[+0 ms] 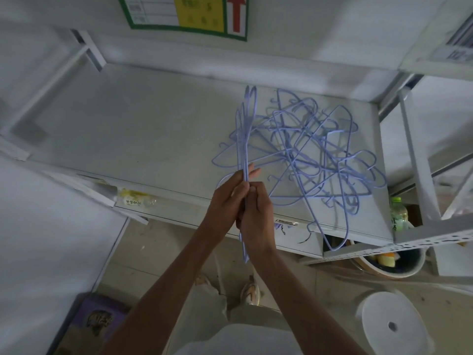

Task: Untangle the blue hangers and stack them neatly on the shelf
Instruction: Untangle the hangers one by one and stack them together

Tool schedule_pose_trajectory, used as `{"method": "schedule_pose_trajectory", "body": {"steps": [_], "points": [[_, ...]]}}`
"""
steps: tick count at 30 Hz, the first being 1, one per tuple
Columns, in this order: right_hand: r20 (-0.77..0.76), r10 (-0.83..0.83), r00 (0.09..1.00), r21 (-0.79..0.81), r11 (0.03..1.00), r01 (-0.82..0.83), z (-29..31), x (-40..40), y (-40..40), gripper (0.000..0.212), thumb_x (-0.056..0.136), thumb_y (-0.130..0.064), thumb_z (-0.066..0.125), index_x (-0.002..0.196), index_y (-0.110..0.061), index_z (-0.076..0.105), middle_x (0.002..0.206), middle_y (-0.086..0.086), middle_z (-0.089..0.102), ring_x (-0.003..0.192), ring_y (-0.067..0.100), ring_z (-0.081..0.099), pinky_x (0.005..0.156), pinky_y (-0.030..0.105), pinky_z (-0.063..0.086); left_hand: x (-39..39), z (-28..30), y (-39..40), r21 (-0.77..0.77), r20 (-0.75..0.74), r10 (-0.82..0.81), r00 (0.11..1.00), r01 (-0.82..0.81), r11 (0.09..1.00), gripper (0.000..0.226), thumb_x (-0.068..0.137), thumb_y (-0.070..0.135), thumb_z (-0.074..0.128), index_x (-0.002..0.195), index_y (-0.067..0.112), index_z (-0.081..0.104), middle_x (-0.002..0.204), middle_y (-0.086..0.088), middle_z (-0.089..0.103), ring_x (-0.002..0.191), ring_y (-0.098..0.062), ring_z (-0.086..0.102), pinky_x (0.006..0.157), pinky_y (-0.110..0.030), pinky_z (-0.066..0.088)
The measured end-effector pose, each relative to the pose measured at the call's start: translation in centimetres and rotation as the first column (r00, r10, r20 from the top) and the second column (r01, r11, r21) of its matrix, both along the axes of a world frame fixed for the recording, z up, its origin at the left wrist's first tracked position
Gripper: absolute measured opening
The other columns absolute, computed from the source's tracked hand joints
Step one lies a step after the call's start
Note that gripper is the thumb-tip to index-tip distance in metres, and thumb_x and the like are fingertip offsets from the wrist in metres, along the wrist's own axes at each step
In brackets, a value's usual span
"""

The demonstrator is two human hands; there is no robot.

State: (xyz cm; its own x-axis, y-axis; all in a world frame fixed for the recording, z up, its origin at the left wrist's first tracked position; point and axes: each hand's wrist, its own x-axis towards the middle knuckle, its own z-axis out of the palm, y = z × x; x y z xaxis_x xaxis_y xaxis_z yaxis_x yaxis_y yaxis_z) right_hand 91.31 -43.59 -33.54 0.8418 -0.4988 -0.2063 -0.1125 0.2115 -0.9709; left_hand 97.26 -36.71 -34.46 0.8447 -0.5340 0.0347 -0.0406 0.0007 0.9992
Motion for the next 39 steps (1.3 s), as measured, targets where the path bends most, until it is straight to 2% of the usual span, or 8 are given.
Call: {"method": "schedule_pose_trajectory", "body": {"steps": [7,11,16,20,23,28,34,39], "points": [[-0.020,0.062,0.998,-0.130,0.989,-0.064,-0.9,-1.8,-0.1,0.034,0.111,-0.029,0.037,0.087,-0.011,0.055,0.056,0.001,0.045,0.051,0.015,0.039,0.051,0.034,0.033,3.6,3.6,-1.8,-0.008,-0.192,0.005,0.981,-0.007,1.000,0.033,0.109,0.030,0.039,0.131,0.009,0.052,0.123,-0.003,0.075,0.098,-0.029,0.076,0.074,-0.033,0.059],[-0.053,0.140,0.989,-0.148,0.978,-0.146,-0.7,-1.8,-0.8,0.028,0.109,-0.020,0.039,0.087,-0.012,0.054,0.053,0.014,0.053,0.042,0.019,0.047,0.047,0.029,0.041,4.9,4.9,-3.3,0.039,-0.171,-0.006,0.985,0.013,0.999,0.027,0.110,0.026,0.040,0.110,0.007,0.059,0.102,-0.009,0.080,0.080,-0.025,0.078,0.065,-0.028,0.058],[-0.151,0.277,0.949,-0.192,0.933,-0.303,-0.6,-1.8,-4.4,0.029,0.107,-0.019,0.046,0.084,-0.014,0.063,0.071,0.003,0.073,0.061,0.015,0.069,0.053,0.019,0.047,4.4,5.2,-4.4,-0.011,-0.156,-0.028,0.987,0.026,1.000,0.020,0.110,0.012,0.042,0.103,0.005,0.059,0.090,-0.006,0.080,0.067,-0.021,0.076,0.061,-0.027,0.060],[-0.273,0.107,0.956,-0.065,0.989,-0.129,-1.0,-1.3,-11.2,0.026,0.105,-0.012,0.045,0.090,-0.015,0.065,0.070,0.003,0.070,0.054,0.018,0.064,0.047,0.024,0.042,4.4,6.1,-5.5,-0.119,-0.207,-0.095,0.974,0.071,0.990,0.020,0.109,0.008,0.039,0.102,0.006,0.058,0.089,-0.003,0.081,0.067,-0.018,0.076,0.063,-0.025,0.062],[-0.393,-0.152,0.907,-0.324,0.946,0.019,-1.0,-1.2,-17.8,0.022,0.099,-0.015,0.052,0.086,-0.016,0.069,0.066,0.003,0.070,0.052,0.018,0.065,0.049,0.025,0.044,4.3,6.3,-6.3,-0.108,-0.220,-0.128,0.967,0.106,0.988,0.021,0.109,0.010,0.040,0.101,0.007,0.060,0.092,-0.003,0.081,0.073,-0.021,0.078,0.069,-0.028,0.063],[-0.529,-0.424,0.735,-0.719,0.684,-0.122,-1.8,-0.6,-25.6,0.034,0.098,-0.036,0.054,0.112,-0.009,0.071,0.107,0.019,0.075,0.105,0.038,0.069,0.091,0.042,0.055,3.5,5.6,-7.3,-0.069,-0.250,-0.166,0.954,0.154,0.986,0.022,0.108,0.016,0.044,0.105,0.007,0.064,0.103,-0.011,0.080,0.080,-0.028,0.078,0.071,-0.032,0.064],[-0.634,-0.385,0.671,-0.758,0.483,-0.439,-4.3,1.5,-26.5,0.045,0.093,-0.050,0.059,0.119,-0.014,0.066,0.117,0.017,0.069,0.109,0.037,0.066,0.077,0.036,0.042,3.2,5.0,-8.3,-0.041,-0.266,-0.189,0.945,0.185,0.982,0.024,0.108,0.023,0.045,0.110,0.008,0.065,0.104,-0.008,0.080,0.080,-0.029,0.078,0.068,-0.030,0.063],[-0.618,-0.298,0.728,-0.732,0.556,-0.393,-4.9,1.9,-26.8,0.029,0.088,-0.042,0.060,0.105,-0.023,0.074,0.104,0.014,0.072,0.098,0.037,0.069,0.072,0.032,0.043,3.7,5.3,-7.6,-0.035,-0.253,-0.170,0.952,0.167,0.985,0.025,0.109,0.024,0.044,0.106,0.014,0.066,0.102,-0.008,0.080,0.077,-0.025,0.078,0.068,-0.030,0.063]]}}
